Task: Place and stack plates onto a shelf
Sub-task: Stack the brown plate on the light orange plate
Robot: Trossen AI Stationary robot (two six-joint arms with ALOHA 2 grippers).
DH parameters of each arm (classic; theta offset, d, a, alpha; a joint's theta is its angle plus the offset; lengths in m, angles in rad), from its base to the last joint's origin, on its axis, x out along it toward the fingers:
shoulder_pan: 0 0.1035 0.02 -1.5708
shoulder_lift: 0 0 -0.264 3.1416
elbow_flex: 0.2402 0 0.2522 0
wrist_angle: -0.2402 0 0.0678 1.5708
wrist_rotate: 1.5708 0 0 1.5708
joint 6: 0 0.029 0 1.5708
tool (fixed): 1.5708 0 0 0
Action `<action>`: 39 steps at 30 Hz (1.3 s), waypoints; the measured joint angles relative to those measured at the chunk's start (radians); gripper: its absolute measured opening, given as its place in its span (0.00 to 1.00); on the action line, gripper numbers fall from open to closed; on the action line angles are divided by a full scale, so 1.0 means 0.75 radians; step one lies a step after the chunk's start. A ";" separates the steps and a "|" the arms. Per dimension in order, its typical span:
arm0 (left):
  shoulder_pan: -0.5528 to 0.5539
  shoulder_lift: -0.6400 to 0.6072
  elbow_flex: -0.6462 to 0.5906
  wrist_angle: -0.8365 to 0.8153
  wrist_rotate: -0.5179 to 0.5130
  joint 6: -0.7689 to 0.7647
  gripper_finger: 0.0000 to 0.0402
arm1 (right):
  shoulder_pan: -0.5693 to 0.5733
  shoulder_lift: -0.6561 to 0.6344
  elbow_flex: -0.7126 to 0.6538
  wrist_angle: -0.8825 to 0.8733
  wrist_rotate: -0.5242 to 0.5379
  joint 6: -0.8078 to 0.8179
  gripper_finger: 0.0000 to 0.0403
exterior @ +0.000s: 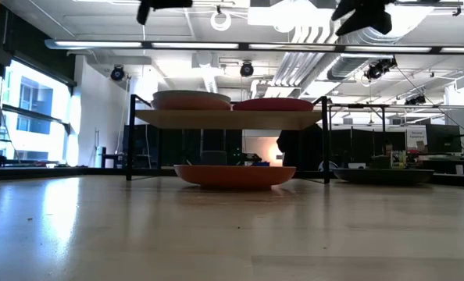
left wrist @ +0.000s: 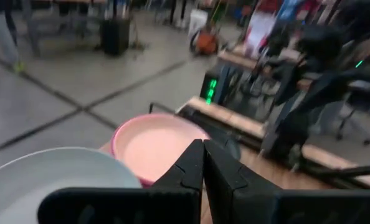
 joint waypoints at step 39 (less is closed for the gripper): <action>-0.317 -0.576 -0.719 0.616 -0.201 -0.058 0.00 | 0.070 -0.418 -0.621 0.737 0.012 0.195 0.42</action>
